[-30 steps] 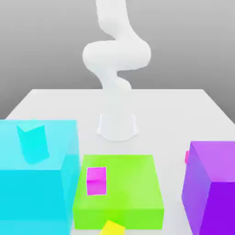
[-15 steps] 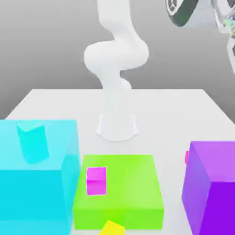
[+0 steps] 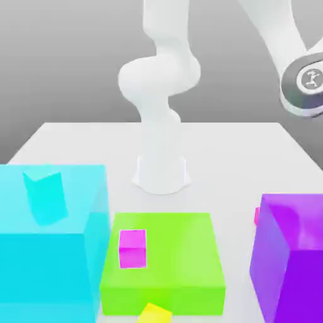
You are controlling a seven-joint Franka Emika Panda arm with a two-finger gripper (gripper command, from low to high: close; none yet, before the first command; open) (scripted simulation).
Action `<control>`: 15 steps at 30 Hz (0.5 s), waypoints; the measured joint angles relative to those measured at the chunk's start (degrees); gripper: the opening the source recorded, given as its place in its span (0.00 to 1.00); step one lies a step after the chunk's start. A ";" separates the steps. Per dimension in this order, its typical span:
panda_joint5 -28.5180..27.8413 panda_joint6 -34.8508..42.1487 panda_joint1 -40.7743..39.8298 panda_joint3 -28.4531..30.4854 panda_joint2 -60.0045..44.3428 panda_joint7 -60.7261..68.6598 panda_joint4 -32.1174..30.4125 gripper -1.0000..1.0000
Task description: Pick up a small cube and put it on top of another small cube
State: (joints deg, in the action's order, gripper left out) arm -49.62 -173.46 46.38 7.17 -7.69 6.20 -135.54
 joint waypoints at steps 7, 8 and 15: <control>11.10 1.55 0.22 -4.27 0.88 -5.02 -13.36 0.50; 14.83 1.95 -0.09 -5.43 1.36 -5.24 -15.83 0.50; 45.37 7.05 0.01 -11.96 6.94 -4.57 -28.88 0.50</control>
State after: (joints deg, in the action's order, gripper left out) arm -4.25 -166.41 46.38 -4.79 -0.75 1.63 -164.42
